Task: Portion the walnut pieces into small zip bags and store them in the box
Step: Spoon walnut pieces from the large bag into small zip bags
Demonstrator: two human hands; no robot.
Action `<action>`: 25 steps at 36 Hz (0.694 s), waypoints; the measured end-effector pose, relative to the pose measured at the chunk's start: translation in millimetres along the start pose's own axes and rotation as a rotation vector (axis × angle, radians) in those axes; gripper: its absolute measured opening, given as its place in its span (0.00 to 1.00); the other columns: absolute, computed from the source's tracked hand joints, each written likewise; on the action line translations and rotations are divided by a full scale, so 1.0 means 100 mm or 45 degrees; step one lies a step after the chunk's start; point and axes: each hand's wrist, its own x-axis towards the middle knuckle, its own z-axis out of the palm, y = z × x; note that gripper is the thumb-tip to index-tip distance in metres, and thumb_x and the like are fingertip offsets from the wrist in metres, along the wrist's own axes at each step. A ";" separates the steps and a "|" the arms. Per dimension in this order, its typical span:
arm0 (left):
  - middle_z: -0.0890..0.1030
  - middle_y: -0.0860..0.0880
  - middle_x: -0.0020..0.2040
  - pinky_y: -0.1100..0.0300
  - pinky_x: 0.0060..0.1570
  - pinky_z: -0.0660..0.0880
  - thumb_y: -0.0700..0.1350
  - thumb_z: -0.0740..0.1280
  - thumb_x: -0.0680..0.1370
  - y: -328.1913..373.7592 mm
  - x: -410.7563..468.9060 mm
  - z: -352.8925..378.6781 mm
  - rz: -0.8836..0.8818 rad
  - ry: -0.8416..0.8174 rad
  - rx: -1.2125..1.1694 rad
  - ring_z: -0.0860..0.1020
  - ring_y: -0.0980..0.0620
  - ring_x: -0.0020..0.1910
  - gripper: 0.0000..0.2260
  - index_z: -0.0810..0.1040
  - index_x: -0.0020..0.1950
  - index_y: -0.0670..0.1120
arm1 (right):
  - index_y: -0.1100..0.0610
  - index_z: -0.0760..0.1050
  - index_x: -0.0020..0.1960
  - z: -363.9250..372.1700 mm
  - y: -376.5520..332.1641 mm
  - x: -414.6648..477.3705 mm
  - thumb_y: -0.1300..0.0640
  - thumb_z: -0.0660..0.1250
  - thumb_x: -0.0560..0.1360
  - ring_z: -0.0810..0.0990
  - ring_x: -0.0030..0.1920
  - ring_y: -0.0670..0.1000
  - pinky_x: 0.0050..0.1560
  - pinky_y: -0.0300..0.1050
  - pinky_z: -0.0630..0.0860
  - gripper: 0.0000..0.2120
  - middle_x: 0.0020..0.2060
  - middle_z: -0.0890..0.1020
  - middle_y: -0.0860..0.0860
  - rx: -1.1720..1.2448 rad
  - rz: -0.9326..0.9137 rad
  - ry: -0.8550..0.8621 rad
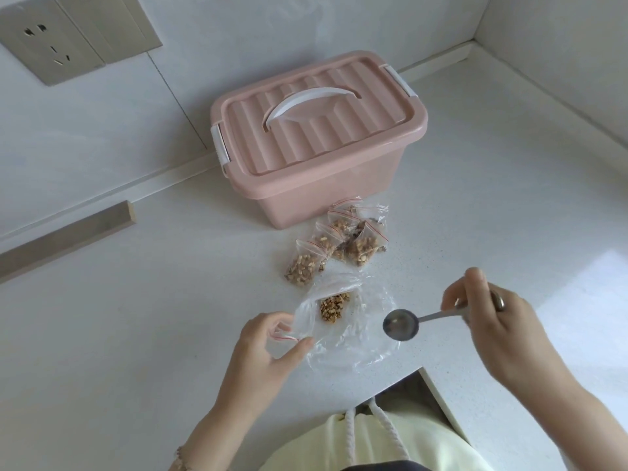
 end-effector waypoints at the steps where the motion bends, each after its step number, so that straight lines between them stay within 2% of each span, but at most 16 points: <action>1: 0.77 0.56 0.46 0.80 0.48 0.63 0.58 0.72 0.64 -0.03 -0.01 0.02 0.013 -0.001 0.010 0.73 0.67 0.49 0.15 0.75 0.46 0.56 | 0.54 0.74 0.31 0.03 0.05 -0.01 0.37 0.45 0.70 0.68 0.24 0.48 0.29 0.42 0.65 0.27 0.25 0.72 0.52 0.022 0.027 -0.005; 3: 0.76 0.60 0.48 0.79 0.51 0.62 0.63 0.67 0.62 -0.08 -0.01 0.08 0.017 -0.010 -0.001 0.71 0.65 0.53 0.16 0.74 0.45 0.58 | 0.55 0.74 0.32 0.10 0.15 -0.02 0.41 0.48 0.73 0.73 0.25 0.50 0.28 0.37 0.68 0.25 0.22 0.74 0.54 0.103 0.068 0.006; 5: 0.73 0.62 0.53 0.79 0.54 0.60 0.63 0.68 0.62 -0.13 0.01 0.17 0.008 -0.053 -0.028 0.70 0.62 0.58 0.15 0.74 0.45 0.58 | 0.57 0.76 0.34 0.20 0.25 -0.02 0.47 0.52 0.77 0.78 0.27 0.49 0.30 0.34 0.72 0.22 0.24 0.79 0.55 0.217 0.121 0.004; 9: 0.62 0.56 0.66 0.84 0.54 0.52 0.51 0.74 0.68 -0.17 0.12 0.30 -0.084 -0.231 -0.042 0.59 0.61 0.68 0.11 0.74 0.45 0.57 | 0.55 0.78 0.38 0.43 0.43 -0.02 0.53 0.56 0.78 0.80 0.30 0.45 0.33 0.35 0.76 0.16 0.27 0.82 0.52 0.276 0.159 -0.010; 11: 0.57 0.56 0.69 0.77 0.59 0.51 0.49 0.73 0.70 -0.17 0.22 0.36 -0.103 -0.300 -0.045 0.54 0.63 0.70 0.09 0.73 0.44 0.58 | 0.53 0.77 0.39 0.53 0.50 -0.01 0.53 0.56 0.78 0.79 0.31 0.42 0.33 0.32 0.74 0.15 0.29 0.82 0.50 0.263 0.156 0.016; 14: 0.54 0.54 0.73 0.67 0.64 0.52 0.52 0.72 0.71 -0.16 0.37 0.42 -0.127 -0.413 -0.013 0.51 0.62 0.73 0.07 0.75 0.44 0.56 | 0.51 0.76 0.39 0.64 0.53 0.02 0.53 0.55 0.79 0.78 0.33 0.41 0.34 0.29 0.72 0.14 0.32 0.82 0.49 0.248 0.165 0.061; 16: 0.52 0.54 0.75 0.67 0.64 0.52 0.53 0.71 0.71 -0.16 0.45 0.45 -0.135 -0.487 0.027 0.50 0.63 0.73 0.08 0.76 0.45 0.53 | 0.50 0.76 0.41 0.70 0.55 0.03 0.53 0.55 0.79 0.79 0.36 0.43 0.36 0.30 0.72 0.13 0.34 0.82 0.48 0.216 0.171 0.072; 19: 0.51 0.55 0.75 0.69 0.62 0.51 0.53 0.71 0.71 -0.17 0.53 0.49 -0.168 -0.528 0.046 0.51 0.62 0.73 0.08 0.77 0.45 0.51 | 0.48 0.75 0.42 0.78 0.60 0.04 0.52 0.55 0.79 0.80 0.40 0.45 0.41 0.39 0.75 0.12 0.37 0.82 0.48 0.209 0.179 0.045; 25: 0.56 0.53 0.75 0.70 0.61 0.51 0.51 0.70 0.72 -0.21 0.57 0.54 -0.265 -0.510 0.040 0.53 0.61 0.73 0.06 0.75 0.40 0.53 | 0.51 0.76 0.43 0.92 0.71 0.10 0.54 0.55 0.80 0.81 0.42 0.43 0.36 0.33 0.76 0.13 0.38 0.82 0.47 0.326 0.276 -0.029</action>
